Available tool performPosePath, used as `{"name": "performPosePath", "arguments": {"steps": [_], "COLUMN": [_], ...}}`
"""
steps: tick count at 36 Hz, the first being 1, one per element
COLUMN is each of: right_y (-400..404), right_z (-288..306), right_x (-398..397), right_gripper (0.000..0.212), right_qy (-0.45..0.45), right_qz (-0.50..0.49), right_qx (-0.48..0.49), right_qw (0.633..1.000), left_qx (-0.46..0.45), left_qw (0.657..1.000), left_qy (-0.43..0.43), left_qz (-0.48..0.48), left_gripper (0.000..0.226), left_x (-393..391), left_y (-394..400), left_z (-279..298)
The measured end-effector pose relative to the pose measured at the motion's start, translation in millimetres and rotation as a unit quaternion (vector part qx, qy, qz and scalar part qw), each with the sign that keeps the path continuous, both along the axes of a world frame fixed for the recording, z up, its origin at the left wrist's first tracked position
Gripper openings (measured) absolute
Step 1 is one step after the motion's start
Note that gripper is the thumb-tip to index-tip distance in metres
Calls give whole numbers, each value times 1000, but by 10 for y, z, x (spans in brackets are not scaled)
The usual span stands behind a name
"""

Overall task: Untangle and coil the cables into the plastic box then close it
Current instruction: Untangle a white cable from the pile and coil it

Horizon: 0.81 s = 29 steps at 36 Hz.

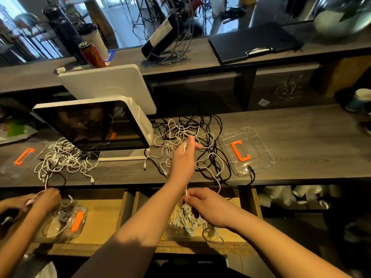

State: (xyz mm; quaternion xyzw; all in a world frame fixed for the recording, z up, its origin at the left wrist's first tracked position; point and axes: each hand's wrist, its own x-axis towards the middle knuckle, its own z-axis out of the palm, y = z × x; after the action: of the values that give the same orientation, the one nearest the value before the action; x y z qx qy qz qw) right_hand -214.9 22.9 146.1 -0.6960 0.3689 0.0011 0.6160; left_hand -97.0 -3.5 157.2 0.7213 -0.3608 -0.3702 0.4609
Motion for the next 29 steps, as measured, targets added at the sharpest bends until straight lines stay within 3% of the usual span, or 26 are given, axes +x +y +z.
{"name": "performPosePath", "arguments": {"steps": [3, 6, 10, 18, 24, 26, 29], "right_y": [-39, -122, -211, -427, -511, -521, -528], "right_z": [14, 52, 96, 109, 109, 81, 67], "right_x": [-33, -93, -195, -260, -267, -252, -249], "right_gripper": [21, 21, 17, 17, 27, 24, 13], "right_qy": [-8, -34, -58, -47, -17, -20, -44], "right_qz": [36, 15, -22, -103, -138, -133, -118], "right_qx": [-25, -41, -96, -204, -227, -212, -177], "right_qw": [999, 998, 993, 972, 964, 968, 976], "left_qx": [40, 79, 168, 272, 303, 300, 287], "left_qw": [993, 984, 963, 899, 838, 821, 805], "left_qy": [-85, -100, -55, 184, 209, 188, 148], "left_qz": [-64, -123, -203, -289, -404, -448, -498], "left_gripper": [55, 63, 85, 87, 99, 86, 46], "left_x": [-42, -18, 34, 92, 251, 296, 393], "left_y": [12, 40, 80, 245, 278, 296, 310], "left_z": [-24, -59, -65, -138, -141, -107, -17]}}
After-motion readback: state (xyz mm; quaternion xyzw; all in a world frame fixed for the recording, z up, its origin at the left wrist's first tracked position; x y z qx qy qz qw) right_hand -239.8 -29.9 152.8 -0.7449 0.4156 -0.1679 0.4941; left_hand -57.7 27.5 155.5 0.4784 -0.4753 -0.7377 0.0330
